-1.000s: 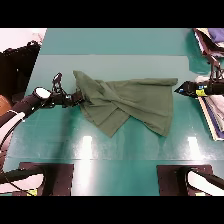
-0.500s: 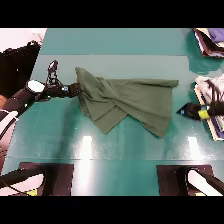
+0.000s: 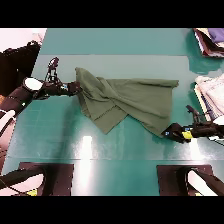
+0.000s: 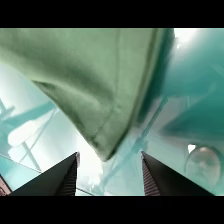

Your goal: Fold the shirts.

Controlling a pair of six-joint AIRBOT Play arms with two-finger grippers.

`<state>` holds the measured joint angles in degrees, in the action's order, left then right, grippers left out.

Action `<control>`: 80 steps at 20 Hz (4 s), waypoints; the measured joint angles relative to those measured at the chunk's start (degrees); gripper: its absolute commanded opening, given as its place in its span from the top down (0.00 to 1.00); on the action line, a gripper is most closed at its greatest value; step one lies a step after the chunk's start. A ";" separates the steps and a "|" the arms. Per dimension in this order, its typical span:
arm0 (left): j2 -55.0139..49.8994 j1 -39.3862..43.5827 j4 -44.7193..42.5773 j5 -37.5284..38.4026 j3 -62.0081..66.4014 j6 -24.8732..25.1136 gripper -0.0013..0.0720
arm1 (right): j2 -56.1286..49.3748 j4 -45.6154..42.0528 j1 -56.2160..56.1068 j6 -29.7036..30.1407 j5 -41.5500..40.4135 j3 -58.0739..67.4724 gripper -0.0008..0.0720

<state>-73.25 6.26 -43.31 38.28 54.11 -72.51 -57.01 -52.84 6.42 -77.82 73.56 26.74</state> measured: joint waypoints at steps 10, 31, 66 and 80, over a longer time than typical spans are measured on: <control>1.31 -0.07 -0.44 2.69 0.28 0.11 0.95 | -5.79 0.61 -5.62 0.92 -3.28 7.65 0.97; 30.14 -11.69 -1.03 13.64 65.99 -0.52 0.95 | 7.41 0.55 20.26 1.70 -1.29 86.97 0.97; -22.93 -11.58 -9.88 34.45 40.26 4.55 0.95 | -41.72 -18.53 -2.40 1.03 1.97 71.45 0.97; -18.47 -10.91 -17.09 34.56 23.17 -2.47 0.41 | -37.13 -17.86 -1.88 1.44 3.80 59.14 0.51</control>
<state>-91.72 -4.64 -60.40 72.84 77.28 -74.98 -94.15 -70.70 4.54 -76.38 77.36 85.89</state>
